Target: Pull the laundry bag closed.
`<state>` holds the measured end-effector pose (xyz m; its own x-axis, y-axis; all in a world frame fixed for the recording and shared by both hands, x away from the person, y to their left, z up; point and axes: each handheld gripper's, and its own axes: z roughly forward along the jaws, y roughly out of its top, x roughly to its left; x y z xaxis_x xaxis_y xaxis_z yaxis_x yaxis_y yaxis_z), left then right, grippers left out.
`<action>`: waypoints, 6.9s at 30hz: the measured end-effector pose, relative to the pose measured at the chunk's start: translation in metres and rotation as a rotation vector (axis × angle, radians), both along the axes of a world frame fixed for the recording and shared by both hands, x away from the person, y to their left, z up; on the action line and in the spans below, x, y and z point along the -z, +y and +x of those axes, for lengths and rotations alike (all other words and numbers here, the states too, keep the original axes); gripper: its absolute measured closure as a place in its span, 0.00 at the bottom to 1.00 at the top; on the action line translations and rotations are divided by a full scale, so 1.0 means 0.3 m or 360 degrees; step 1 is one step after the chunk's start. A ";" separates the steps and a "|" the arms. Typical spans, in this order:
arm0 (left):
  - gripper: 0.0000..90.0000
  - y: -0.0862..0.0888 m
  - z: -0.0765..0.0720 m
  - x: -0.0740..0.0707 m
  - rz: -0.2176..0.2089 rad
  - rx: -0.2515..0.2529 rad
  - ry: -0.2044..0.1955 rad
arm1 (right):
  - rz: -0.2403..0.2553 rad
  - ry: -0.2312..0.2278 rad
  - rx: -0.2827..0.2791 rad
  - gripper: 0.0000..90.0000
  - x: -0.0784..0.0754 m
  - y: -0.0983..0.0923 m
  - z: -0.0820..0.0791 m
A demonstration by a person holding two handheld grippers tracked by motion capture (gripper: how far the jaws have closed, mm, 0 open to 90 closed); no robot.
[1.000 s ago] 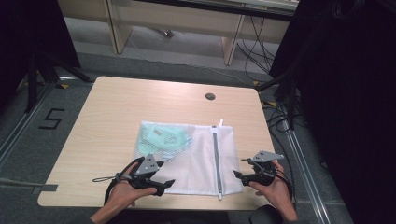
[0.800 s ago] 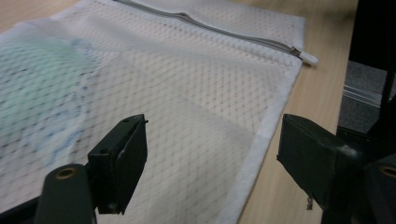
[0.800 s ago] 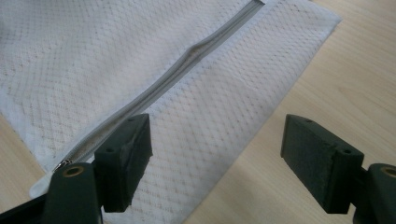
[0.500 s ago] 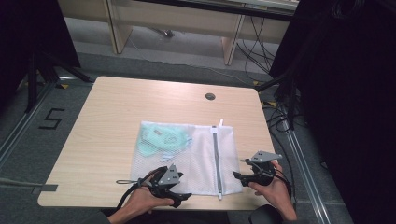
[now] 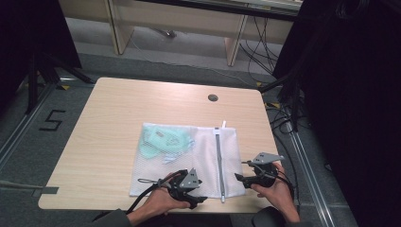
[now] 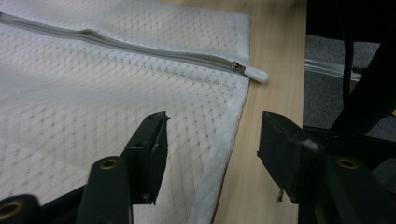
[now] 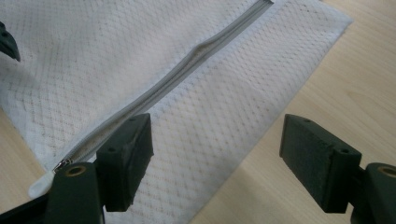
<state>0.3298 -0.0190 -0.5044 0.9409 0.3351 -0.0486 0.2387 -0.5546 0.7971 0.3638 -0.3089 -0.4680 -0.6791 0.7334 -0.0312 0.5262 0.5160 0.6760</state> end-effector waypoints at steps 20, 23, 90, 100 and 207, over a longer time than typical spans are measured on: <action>0.52 -0.106 0.039 0.020 0.0104 0.0152 -0.0016 | 0.0009 0.0024 -0.0004 0.30 0.006 0.006 0.003; 0.51 -0.120 0.045 0.026 0.0165 0.0196 -0.0024 | 0.0001 0.0003 -0.0016 0.30 0.006 0.006 0.007; 0.97 -0.103 0.226 -0.070 -0.0136 -0.0129 0.0191 | -0.0159 -0.0141 -0.0437 0.51 0.008 0.159 -0.016; 0.97 -0.094 0.227 -0.075 -0.0147 -0.0134 0.0216 | -0.0131 -0.0138 -0.0400 0.62 -0.012 0.145 -0.020; 0.98 -0.132 0.064 0.010 0.0123 0.0198 -0.0188 | -0.0116 0.0207 -0.0587 0.96 0.024 0.186 0.062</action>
<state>0.3492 -0.0587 -0.5073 0.9729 0.2144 0.0863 0.0716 -0.6346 0.7695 0.3825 -0.2530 -0.4753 -0.8981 0.4387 0.0296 0.3756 0.7303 0.5707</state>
